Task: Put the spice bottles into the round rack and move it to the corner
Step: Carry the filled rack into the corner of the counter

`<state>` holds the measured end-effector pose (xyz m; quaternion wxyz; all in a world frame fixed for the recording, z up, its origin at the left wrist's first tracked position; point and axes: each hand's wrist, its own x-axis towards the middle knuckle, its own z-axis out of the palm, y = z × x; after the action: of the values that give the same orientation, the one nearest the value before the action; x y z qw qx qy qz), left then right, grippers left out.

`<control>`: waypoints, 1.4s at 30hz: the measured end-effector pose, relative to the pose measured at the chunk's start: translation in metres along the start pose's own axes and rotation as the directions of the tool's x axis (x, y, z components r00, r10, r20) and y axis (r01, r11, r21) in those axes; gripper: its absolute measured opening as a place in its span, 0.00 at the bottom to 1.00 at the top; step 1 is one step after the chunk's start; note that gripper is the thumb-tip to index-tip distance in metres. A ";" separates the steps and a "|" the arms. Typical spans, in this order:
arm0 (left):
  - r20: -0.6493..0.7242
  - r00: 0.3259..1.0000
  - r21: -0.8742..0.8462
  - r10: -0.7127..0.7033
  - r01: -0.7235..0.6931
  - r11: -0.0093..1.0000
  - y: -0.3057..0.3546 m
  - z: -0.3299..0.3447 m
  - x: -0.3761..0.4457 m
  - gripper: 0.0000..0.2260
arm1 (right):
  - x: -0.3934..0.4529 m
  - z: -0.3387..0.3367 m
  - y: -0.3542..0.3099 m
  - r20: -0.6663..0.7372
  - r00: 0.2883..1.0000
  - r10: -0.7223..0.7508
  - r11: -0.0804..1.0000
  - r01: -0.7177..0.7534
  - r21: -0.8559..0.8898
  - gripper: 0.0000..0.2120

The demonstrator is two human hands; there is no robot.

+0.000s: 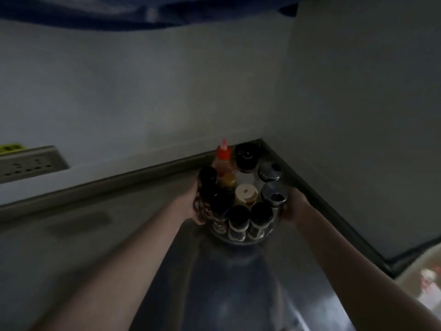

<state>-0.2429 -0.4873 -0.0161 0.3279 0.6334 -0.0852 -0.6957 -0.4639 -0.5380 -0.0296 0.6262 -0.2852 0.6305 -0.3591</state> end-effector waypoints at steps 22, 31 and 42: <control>-0.029 0.936 -0.322 0.350 -0.340 0.883 0.070 0.063 0.098 0.23 | 0.123 0.005 -0.028 0.066 0.996 -0.064 0.889 0.027 0.456 0.16; -0.168 0.971 -0.396 0.168 -0.223 0.891 0.025 0.078 0.078 0.15 | 0.087 0.008 -0.015 -0.046 0.998 0.045 0.891 -0.019 0.454 0.16; -0.178 0.974 -0.250 0.140 -0.182 0.951 0.054 0.082 0.095 0.16 | 0.074 0.017 -0.022 -0.057 0.995 0.078 0.846 -0.036 0.533 0.15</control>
<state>-0.2990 -0.6068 -0.0502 0.4711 0.6280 -0.0166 -0.6192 -0.4528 -0.6127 -0.0540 0.6666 -0.0684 0.5383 -0.5111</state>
